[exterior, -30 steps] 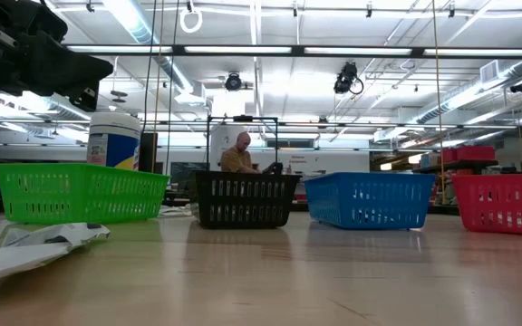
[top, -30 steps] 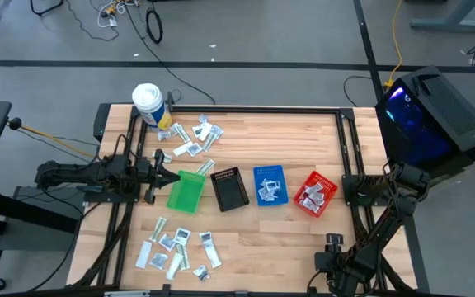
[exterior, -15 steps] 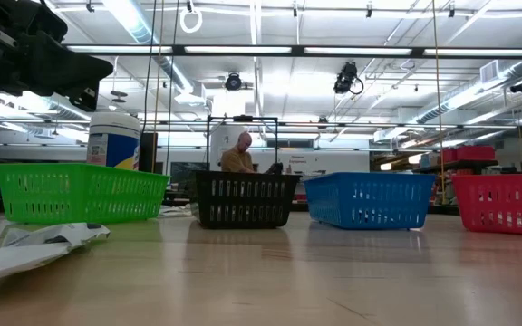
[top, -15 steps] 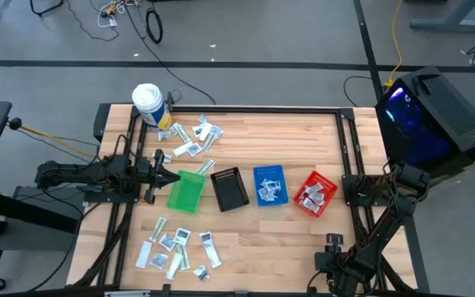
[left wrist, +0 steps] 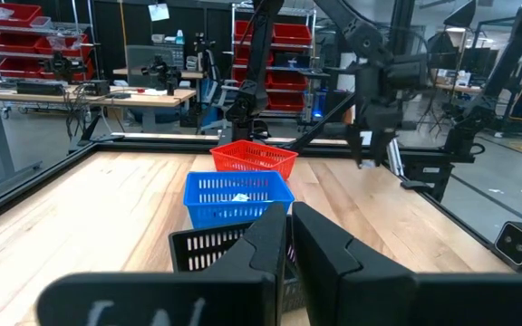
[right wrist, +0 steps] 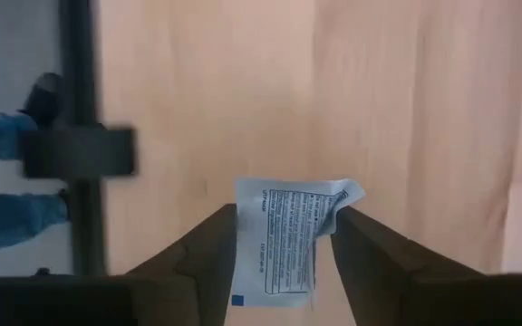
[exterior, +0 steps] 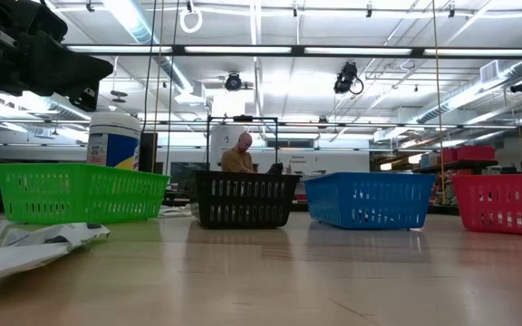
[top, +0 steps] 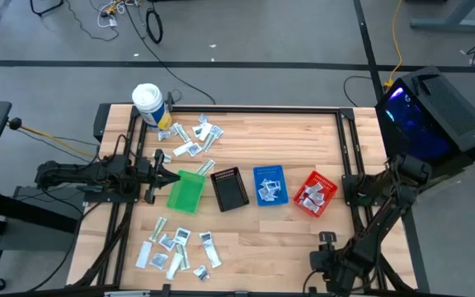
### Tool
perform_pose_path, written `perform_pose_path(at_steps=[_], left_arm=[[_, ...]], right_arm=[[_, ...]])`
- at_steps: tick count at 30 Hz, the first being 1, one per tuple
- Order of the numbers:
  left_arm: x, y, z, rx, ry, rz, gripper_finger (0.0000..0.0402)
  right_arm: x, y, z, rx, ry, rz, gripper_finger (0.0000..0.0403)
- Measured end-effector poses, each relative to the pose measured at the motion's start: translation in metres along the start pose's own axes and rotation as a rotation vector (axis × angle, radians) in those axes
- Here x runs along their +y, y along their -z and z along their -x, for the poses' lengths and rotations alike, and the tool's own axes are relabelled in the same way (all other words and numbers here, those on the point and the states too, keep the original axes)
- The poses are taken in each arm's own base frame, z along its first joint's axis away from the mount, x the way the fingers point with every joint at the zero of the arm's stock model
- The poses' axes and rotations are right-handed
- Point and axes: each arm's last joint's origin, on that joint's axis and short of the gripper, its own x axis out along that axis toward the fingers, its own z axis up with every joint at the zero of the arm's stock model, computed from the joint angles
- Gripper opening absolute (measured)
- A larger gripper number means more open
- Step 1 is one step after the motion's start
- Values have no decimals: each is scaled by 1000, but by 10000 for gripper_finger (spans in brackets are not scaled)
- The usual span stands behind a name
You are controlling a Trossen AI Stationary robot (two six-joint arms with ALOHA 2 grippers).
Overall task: Pick & Place First Aid Supplies
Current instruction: Put the alcohol pad into the blue basket
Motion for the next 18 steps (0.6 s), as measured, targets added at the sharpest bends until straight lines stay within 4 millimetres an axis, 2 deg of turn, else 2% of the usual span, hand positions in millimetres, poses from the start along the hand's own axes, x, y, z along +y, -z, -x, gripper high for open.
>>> perform_pose_path(at_steps=[8, 13, 18], left_arm=[[0, 0, 0, 0, 0, 0, 32], [0, 0, 0, 0, 0, 0, 32], [0, 0, 0, 0, 0, 0, 32]], right_arm=[[-9, -47, 24, -138, -33, 49, 176], [-27, -82, 32, -188, -29, 31, 176], [-54, -115, 39, -230, -3, 2, 176]])
